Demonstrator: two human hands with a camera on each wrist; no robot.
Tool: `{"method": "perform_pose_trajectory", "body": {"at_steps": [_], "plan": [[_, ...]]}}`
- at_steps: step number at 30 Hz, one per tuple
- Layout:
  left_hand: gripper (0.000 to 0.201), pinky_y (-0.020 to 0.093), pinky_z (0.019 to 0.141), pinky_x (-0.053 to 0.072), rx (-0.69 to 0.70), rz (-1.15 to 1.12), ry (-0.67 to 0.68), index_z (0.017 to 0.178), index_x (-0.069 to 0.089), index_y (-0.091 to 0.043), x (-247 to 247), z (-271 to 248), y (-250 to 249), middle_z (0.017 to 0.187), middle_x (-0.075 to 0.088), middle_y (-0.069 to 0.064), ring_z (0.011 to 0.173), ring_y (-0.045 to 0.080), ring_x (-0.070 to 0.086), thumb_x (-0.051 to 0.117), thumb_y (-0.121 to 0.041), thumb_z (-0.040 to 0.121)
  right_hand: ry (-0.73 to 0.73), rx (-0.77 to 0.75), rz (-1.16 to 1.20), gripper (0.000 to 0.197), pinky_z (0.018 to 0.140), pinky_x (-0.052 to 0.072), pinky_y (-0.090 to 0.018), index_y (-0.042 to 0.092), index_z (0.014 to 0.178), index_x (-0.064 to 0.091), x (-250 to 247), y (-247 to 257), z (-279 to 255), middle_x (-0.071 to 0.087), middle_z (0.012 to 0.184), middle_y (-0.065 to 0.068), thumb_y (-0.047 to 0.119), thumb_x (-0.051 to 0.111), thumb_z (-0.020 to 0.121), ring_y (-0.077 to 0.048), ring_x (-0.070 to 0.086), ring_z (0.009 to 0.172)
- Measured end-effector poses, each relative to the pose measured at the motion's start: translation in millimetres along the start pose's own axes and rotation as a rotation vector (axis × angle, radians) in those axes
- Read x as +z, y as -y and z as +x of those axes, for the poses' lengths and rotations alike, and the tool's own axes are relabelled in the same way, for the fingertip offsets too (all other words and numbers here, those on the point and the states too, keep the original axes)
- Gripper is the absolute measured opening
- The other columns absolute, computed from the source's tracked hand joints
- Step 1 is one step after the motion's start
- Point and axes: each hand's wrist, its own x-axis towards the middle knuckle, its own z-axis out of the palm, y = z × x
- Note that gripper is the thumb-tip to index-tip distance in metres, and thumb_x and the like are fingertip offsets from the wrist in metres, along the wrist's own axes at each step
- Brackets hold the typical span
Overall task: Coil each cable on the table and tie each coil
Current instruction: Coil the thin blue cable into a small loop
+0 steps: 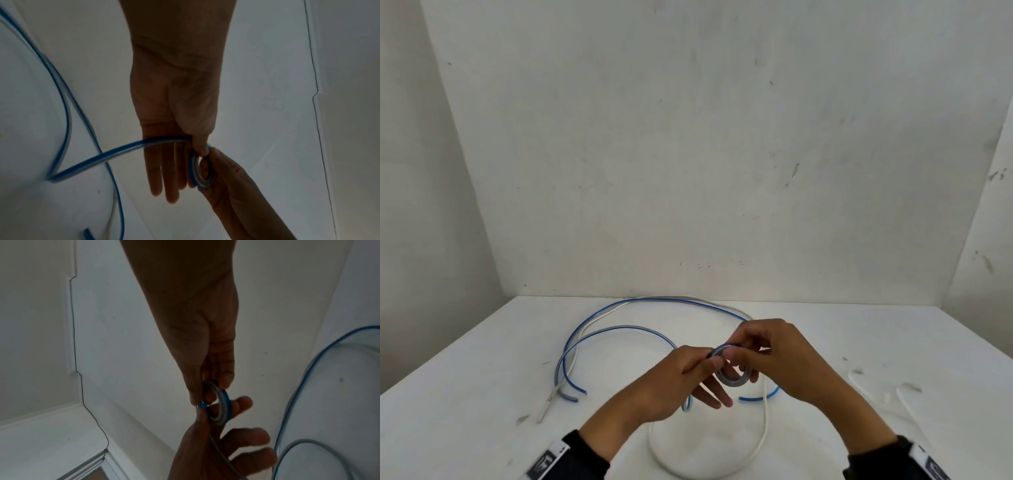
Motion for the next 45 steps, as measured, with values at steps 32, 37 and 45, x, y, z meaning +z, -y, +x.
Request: {"method": "perform_pose_trajectory", "body": {"at_steps": [32, 37, 45], "plan": [[0.022, 0.012, 0.046, 0.034, 0.079, 0.324, -0.288, 0.092, 0.057, -0.027, -10, 16, 7, 0.062, 0.053, -0.002, 0.047, 0.006, 0.041, 0.037, -0.026, 0.101, -0.212, 0.1, 0.337, 0.01, 0.057, 0.057, -0.027, 0.009, 0.091, 0.068, 23, -15, 14, 0.067, 0.08, -0.005, 0.006, 0.072, 0.083, -0.014, 0.067, 0.071], [0.033, 0.013, 0.053, 0.037, 0.021, 0.508, -0.093, 0.101, 0.057, -0.011, -21, 15, 1, 0.064, 0.052, -0.005, 0.054, 0.005, 0.042, 0.034, -0.035, 0.101, -0.02, 0.097, 0.073, 0.004, 0.056, 0.053, -0.026, 0.008, 0.087, 0.071, 5, -2, 18, 0.069, 0.077, -0.01, 0.009, 0.072, 0.083, -0.014, 0.064, 0.069], [0.025, 0.017, 0.055, 0.035, 0.123, 0.484, -0.074, 0.083, 0.052, -0.021, -15, 10, 6, 0.066, 0.055, -0.005, 0.057, 0.008, 0.041, 0.039, -0.033, 0.1, 0.188, 0.205, 0.163, 0.009, 0.065, 0.056, -0.021, 0.005, 0.085, 0.069, -8, 3, 14, 0.07, 0.078, -0.009, 0.003, 0.075, 0.079, -0.015, 0.068, 0.072]]}}
